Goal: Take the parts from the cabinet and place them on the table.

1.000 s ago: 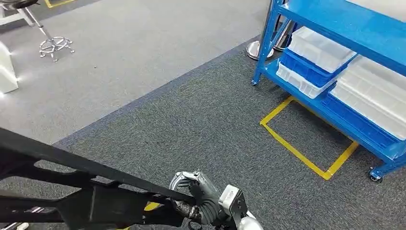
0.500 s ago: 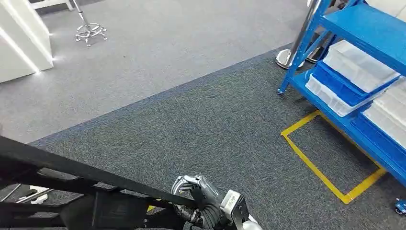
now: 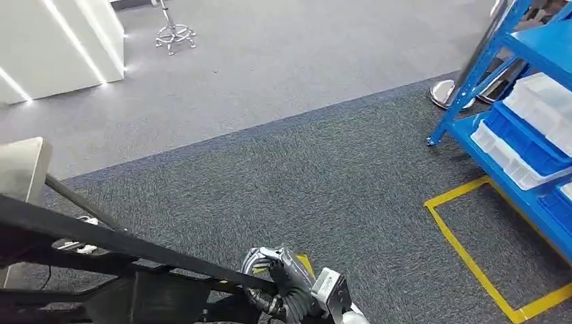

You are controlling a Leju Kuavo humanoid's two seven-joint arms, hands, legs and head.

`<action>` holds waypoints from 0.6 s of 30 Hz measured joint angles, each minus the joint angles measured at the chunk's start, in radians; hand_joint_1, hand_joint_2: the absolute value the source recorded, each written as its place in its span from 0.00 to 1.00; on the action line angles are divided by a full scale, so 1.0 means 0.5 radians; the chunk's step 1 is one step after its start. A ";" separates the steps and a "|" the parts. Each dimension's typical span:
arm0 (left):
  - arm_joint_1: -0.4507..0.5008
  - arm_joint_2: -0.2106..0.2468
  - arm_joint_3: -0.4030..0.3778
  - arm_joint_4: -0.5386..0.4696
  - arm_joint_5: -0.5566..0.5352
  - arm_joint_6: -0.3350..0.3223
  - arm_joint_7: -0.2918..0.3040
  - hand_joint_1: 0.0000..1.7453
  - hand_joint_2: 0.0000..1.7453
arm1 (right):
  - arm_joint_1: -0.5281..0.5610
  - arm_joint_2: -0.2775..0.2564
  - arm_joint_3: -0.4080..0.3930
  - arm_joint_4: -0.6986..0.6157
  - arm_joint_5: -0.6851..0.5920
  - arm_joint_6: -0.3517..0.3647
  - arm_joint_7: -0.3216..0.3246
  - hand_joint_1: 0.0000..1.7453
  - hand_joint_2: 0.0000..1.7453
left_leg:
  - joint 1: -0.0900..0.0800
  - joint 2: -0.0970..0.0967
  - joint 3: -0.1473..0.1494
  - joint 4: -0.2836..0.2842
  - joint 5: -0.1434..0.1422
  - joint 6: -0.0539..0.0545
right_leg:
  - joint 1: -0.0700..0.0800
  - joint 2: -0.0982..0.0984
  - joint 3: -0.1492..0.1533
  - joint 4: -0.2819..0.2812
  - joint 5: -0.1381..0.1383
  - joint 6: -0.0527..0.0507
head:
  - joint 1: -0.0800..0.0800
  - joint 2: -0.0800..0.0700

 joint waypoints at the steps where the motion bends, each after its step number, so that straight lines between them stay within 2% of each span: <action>1: 0.003 0.002 0.002 0.000 -0.002 0.000 0.001 0.00 1.00 | 0.000 -0.001 0.000 -0.001 -0.001 -0.001 -0.002 0.89 1.00 | -0.025 0.026 0.006 -0.037 -0.009 0.014 | 0.012 -0.013 -0.008 0.007 -0.002 0.012 | -0.002 -0.001; 4: 0.015 0.005 0.004 0.000 -0.005 -0.002 -0.001 0.00 1.00 | -0.001 0.000 0.000 -0.001 -0.001 -0.001 -0.003 0.89 1.00 | -0.027 -0.042 -0.024 -0.031 -0.001 0.034 | 0.011 -0.085 0.004 -0.012 0.001 0.037 | 0.000 0.000; 5: 0.015 0.005 0.005 0.000 -0.007 -0.002 -0.001 0.00 1.00 | -0.002 0.001 0.000 -0.005 -0.002 -0.001 -0.003 0.89 1.00 | -0.003 -0.071 0.012 -0.064 0.018 0.054 | 0.020 -0.090 0.009 -0.009 -0.012 0.054 | 0.000 0.000; 6: 0.017 0.001 0.005 0.000 -0.008 -0.005 -0.003 0.00 1.00 | -0.006 -0.001 0.000 -0.006 -0.002 -0.002 -0.003 0.89 1.00 | 0.001 -0.089 0.014 -0.080 0.027 0.056 | 0.008 0.022 0.009 0.027 -0.037 0.068 | 0.004 -0.001; 7: 0.013 0.001 0.005 0.000 -0.010 -0.005 -0.002 0.00 1.00 | -0.007 -0.001 0.000 -0.011 -0.002 -0.002 -0.005 0.89 1.00 | 0.006 -0.103 0.012 -0.080 0.035 0.073 | 0.001 0.105 -0.039 0.128 -0.109 0.070 | 0.001 0.000; 8: 0.009 0.001 0.006 0.000 -0.011 -0.005 -0.001 0.00 1.00 | -0.002 -0.001 0.000 -0.011 -0.004 -0.005 -0.006 0.89 1.00 | 0.006 -0.126 0.007 -0.080 0.035 0.075 | -0.003 0.144 -0.108 0.273 -0.185 0.071 | 0.002 -0.001; 9: 0.010 0.000 0.005 0.000 -0.012 -0.005 -0.002 0.00 1.00 | 0.003 -0.006 0.000 -0.011 -0.003 -0.011 -0.005 0.89 1.00 | 0.005 -0.149 0.005 -0.079 0.035 0.076 | -0.004 0.161 -0.194 0.447 -0.260 0.073 | 0.002 0.000; 10: 0.011 0.000 0.006 0.000 -0.013 -0.006 -0.002 0.00 1.00 | 0.007 -0.008 0.000 -0.011 -0.002 -0.012 -0.005 0.89 1.00 | 0.005 -0.165 0.003 -0.076 0.035 0.077 | -0.004 0.164 -0.242 0.536 -0.287 0.075 | 0.002 0.000; 11: 0.011 0.000 0.006 0.000 -0.014 -0.006 -0.003 0.00 1.00 | 0.013 -0.008 0.000 -0.010 -0.001 -0.017 -0.004 0.89 1.00 | 0.005 -0.200 0.002 -0.071 0.034 0.077 | -0.006 0.165 -0.285 0.598 -0.268 0.078 | 0.002 0.000; 12: 0.011 0.000 0.006 0.000 -0.014 -0.006 -0.004 0.00 1.00 | 0.014 -0.008 0.000 -0.010 -0.001 -0.020 -0.004 0.89 1.00 | 0.006 -0.224 0.003 -0.068 0.033 0.076 | -0.010 0.165 -0.267 0.540 -0.205 0.079 | 0.002 -0.001; 13: 0.010 -0.001 0.006 0.000 -0.014 -0.006 -0.004 0.00 1.00 | 0.012 -0.008 0.000 -0.011 -0.001 -0.024 -0.004 0.89 1.00 | 0.008 -0.256 0.005 -0.060 0.029 0.070 | -0.014 0.171 -0.202 0.385 -0.096 0.078 | 0.001 -0.001; 14: 0.009 -0.002 0.006 0.000 -0.014 -0.006 -0.005 0.00 1.00 | 0.011 -0.008 0.000 -0.011 -0.001 -0.024 -0.003 0.89 1.00 | 0.011 -0.283 0.007 -0.047 0.021 0.061 | -0.020 0.193 -0.118 0.191 0.012 0.076 | 0.002 0.000; 15: 0.007 -0.005 0.006 0.000 -0.015 -0.006 -0.005 0.00 1.00 | 0.011 -0.008 0.000 -0.010 -0.001 -0.023 -0.002 0.89 1.00 | 0.014 -0.301 0.002 -0.033 0.010 0.054 | -0.028 0.253 -0.066 0.052 0.052 0.072 | 0.002 0.000; 16: 0.003 -0.005 0.006 0.000 -0.015 -0.007 -0.005 0.00 1.00 | 0.010 -0.008 0.000 -0.005 -0.001 -0.022 0.003 0.89 1.00 | 0.009 -0.317 -0.019 -0.023 0.006 0.042 | -0.024 0.329 -0.054 0.044 0.018 0.074 | 0.003 0.000; 18: 0.003 -0.005 0.006 0.000 -0.017 -0.008 -0.008 0.00 1.00 | 0.011 -0.006 0.000 0.000 -0.005 -0.005 0.012 0.89 1.00 | 0.013 -0.348 -0.033 -0.014 0.009 0.020 | -0.023 0.299 -0.058 0.038 0.023 0.062 | 0.002 0.000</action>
